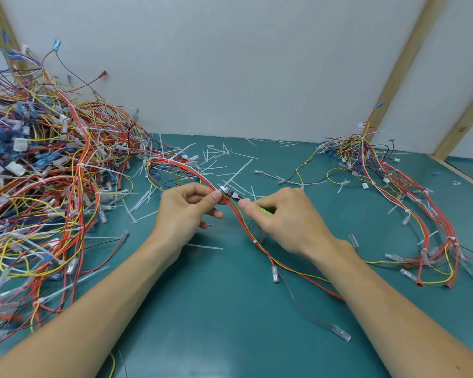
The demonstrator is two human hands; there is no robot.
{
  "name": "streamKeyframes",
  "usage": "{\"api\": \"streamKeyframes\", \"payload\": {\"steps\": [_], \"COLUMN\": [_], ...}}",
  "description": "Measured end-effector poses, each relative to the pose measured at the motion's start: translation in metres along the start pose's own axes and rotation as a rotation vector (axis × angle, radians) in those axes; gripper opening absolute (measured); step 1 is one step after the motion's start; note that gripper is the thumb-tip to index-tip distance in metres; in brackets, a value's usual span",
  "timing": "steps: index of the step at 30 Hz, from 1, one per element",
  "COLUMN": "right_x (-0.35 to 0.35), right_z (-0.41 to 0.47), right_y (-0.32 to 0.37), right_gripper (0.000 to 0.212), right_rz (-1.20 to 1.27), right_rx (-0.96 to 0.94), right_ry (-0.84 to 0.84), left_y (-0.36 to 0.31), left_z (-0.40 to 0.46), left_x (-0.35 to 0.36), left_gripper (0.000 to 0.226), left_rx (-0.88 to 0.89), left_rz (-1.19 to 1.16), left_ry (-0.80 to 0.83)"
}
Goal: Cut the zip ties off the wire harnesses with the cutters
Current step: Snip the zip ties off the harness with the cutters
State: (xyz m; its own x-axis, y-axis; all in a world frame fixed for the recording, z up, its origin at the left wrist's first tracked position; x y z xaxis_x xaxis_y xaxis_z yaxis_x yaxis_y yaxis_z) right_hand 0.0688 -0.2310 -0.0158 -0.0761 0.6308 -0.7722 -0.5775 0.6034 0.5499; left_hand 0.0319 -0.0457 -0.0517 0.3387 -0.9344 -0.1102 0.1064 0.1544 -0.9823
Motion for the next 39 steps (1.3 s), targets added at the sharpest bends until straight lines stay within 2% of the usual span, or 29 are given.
{"api": "streamKeyframes", "payload": {"steps": [30, 35, 39], "right_x": [-0.003, -0.009, -0.011], "right_z": [-0.001, 0.000, -0.002], "right_y": [0.002, -0.006, -0.007], "right_gripper": [0.069, 0.071, 0.053], "right_rz": [0.006, 0.206, 0.410], "right_rx": [0.008, 0.094, 0.131], "right_ry": [-0.018, -0.114, -0.220], "left_y": [0.001, -0.001, -0.002], "left_z": [0.000, -0.001, -0.001], "left_x": [0.000, 0.001, 0.002], "left_gripper": [0.017, 0.019, 0.018], "left_rx": [-0.014, -0.017, -0.024], "left_rz": [0.012, -0.009, -0.015], "left_ry": [0.009, 0.015, 0.035]}}
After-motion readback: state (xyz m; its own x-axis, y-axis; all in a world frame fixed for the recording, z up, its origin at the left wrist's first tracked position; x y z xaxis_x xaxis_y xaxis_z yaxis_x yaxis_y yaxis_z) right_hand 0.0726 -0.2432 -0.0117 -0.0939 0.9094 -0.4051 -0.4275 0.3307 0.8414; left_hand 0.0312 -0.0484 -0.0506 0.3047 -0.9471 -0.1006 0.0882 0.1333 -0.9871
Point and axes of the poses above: each hand's wrist, its own z-axis towards the middle knuckle, its own x-axis out of the palm, y = z × x, the point moved 8 cm from there along z, towards the middle knuckle, and after that the axes turned 5 degrees about z, right-handed, at the moved point
